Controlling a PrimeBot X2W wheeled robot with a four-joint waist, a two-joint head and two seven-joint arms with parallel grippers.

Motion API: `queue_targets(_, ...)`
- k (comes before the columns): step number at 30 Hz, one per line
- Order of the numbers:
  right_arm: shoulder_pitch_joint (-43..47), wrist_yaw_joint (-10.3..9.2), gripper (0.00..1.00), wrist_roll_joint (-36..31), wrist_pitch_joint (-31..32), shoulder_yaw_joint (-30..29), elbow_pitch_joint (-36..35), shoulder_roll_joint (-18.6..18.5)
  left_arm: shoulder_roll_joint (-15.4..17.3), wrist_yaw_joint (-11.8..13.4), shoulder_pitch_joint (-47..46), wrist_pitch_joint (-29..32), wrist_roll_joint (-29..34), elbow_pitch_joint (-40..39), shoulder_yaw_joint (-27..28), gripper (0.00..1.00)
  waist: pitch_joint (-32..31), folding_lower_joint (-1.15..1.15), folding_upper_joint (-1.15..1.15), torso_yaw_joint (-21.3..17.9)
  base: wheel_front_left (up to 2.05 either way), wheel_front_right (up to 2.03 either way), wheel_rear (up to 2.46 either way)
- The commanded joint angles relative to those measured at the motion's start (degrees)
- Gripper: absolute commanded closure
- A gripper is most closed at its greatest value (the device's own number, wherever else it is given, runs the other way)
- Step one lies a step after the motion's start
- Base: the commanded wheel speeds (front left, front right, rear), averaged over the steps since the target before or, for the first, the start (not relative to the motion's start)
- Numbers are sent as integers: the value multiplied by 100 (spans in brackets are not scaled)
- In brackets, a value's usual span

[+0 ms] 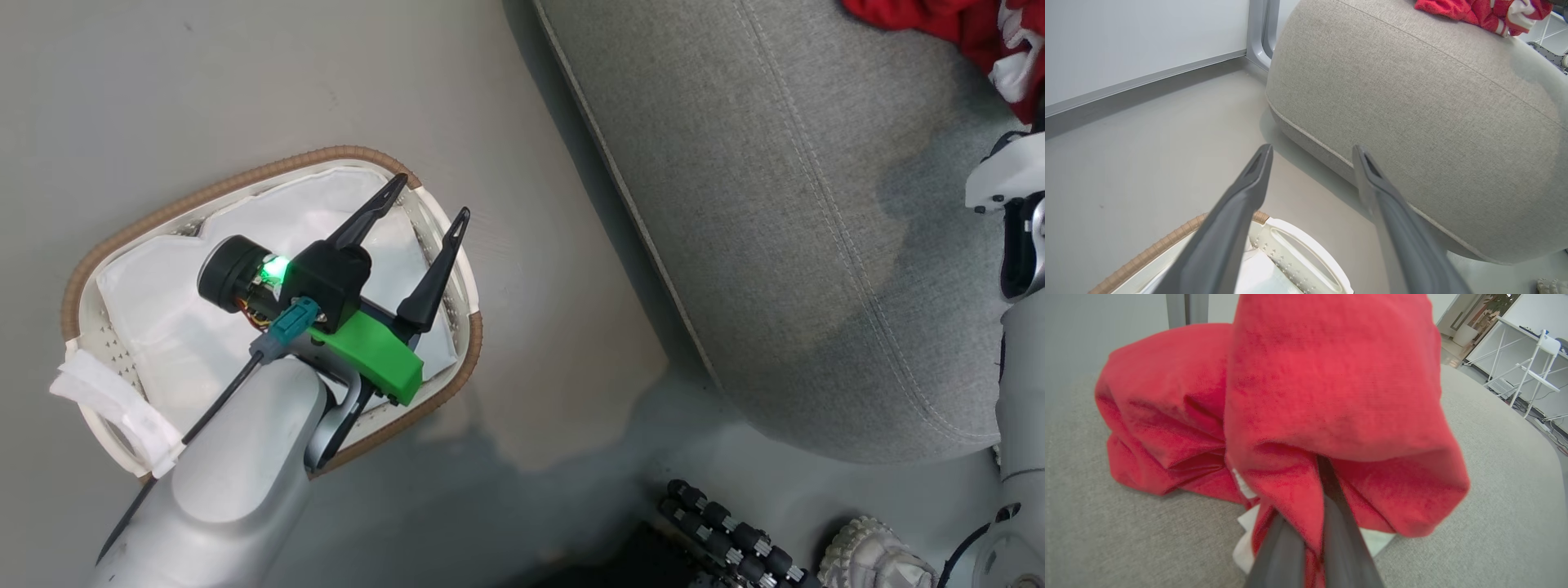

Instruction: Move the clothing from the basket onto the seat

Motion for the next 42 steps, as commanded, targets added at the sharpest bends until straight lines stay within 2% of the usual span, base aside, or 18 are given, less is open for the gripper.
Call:
queue_targets(1,193,-8,0,67,-1,-14,-161,24,-28,2,-67,2,41,0,15,0,-175,-1,0,-101,0,0,0)
queue_targets(15,1680,-8,0,425,0,153,-1725,246,-548,2,469,3,-42,1,-33,0,-1441,-1,0,-99,0,0,0)
queue_targets(20,2017,-8,0,494,0,347,-2097,358,-732,2,679,3,-21,-10,30,0,-1899,-1,0,59,0,0,0)
queue_targets(25,2238,-8,0,612,0,736,-2125,349,-900,2,906,3,-37,27,166,0,-2343,-1,0,324,0,0,0)
queue_targets(31,2431,-8,0,761,0,1123,-2100,389,-1020,2,1250,2,53,92,643,0,-2784,-1,0,687,0,0,0)
queue_targets(42,2620,-8,0,922,0,1825,-1569,490,-1090,3,1921,3,491,223,2015,0,-3302,-1,0,1503,0,0,0)
